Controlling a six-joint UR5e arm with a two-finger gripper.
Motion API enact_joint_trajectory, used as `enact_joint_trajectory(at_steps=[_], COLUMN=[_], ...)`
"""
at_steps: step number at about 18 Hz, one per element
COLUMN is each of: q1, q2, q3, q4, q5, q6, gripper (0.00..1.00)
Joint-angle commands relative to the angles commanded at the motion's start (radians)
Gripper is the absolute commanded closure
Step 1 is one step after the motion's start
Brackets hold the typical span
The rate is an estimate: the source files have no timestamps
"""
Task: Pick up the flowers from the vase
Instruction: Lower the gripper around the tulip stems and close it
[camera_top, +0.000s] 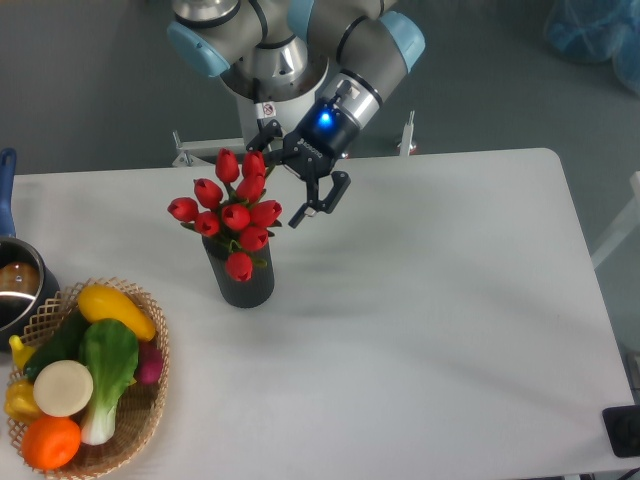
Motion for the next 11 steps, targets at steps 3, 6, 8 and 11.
enact_joint_trajectory(at_steps=[3,6,8,11], q1=[-0.014,-0.015,-0.015,-0.015], q2=[-0.008,-0.018,-0.023,-0.023], q3=[0.0,0.002,0.002,0.003], q4=[0.003,0.005,0.005,0.005], q5=[-0.03,-0.052,-0.052,-0.052], q6=[-0.002,-0.002,-0.002,0.0], gripper=[0.02,0.24,0.55,0.84])
